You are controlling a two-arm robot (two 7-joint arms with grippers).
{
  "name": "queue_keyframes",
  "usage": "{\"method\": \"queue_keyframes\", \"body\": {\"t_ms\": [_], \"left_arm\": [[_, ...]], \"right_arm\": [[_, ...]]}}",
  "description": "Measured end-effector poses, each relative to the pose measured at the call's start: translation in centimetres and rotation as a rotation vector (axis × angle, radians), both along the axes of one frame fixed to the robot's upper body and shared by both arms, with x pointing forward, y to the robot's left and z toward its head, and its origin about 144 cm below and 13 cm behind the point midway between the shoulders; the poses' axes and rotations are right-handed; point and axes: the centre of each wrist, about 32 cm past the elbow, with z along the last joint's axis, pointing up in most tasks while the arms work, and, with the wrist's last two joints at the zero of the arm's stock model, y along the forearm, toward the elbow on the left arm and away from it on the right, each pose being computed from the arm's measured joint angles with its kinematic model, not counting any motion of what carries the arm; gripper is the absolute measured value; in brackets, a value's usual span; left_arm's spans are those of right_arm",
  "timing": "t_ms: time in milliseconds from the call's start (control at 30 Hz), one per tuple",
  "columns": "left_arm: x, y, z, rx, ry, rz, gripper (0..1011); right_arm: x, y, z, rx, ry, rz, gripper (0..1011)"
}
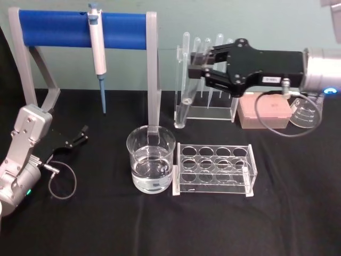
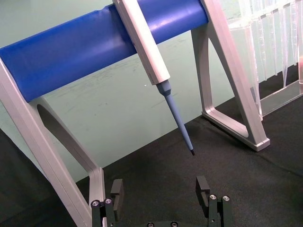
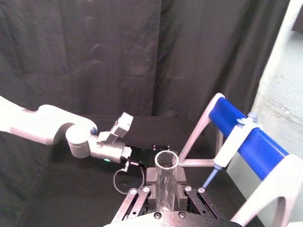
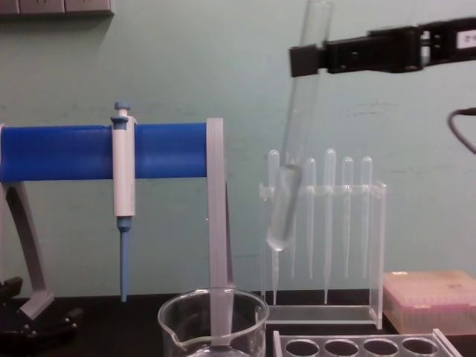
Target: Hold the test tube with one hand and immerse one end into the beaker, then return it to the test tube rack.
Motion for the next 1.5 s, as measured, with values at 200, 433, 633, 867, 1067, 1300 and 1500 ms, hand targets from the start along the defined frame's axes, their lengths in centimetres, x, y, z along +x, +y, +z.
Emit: {"method": "queue_keyframes", "body": {"t_ms": [200,433,633,867,1067,1300,1500], "left_arm": [[0.0,0.0,0.0,0.0,0.0,0.0,1000],[0.0,0.0,0.0,0.0,0.0,0.0,1000],[0.0,0.0,0.0,0.0,0.0,0.0,1000],[0.0,0.0,0.0,0.0,0.0,0.0,1000],[0.0,0.0,0.0,0.0,0.0,0.0,1000],[0.0,0.0,0.0,0.0,0.0,0.0,1000],[0.0,0.0,0.0,0.0,0.0,0.0,1000]], "right_arm": [[0.8,1.4,0.0,-0.001,0.011,0.028,241],[1.8,3.1,-0.9,-0.034,0.031,0.05,241],[2.6,4.0,-2.8,-0.054,0.057,0.058,241],[3.2,4.5,-5.4,-0.057,0.073,0.063,241],[3.4,4.8,-7.4,-0.059,0.068,0.065,241],[3.4,5.1,-9.6,-0.061,0.066,0.061,241],[3.1,5.5,-10.7,-0.086,0.045,0.05,241]]}}
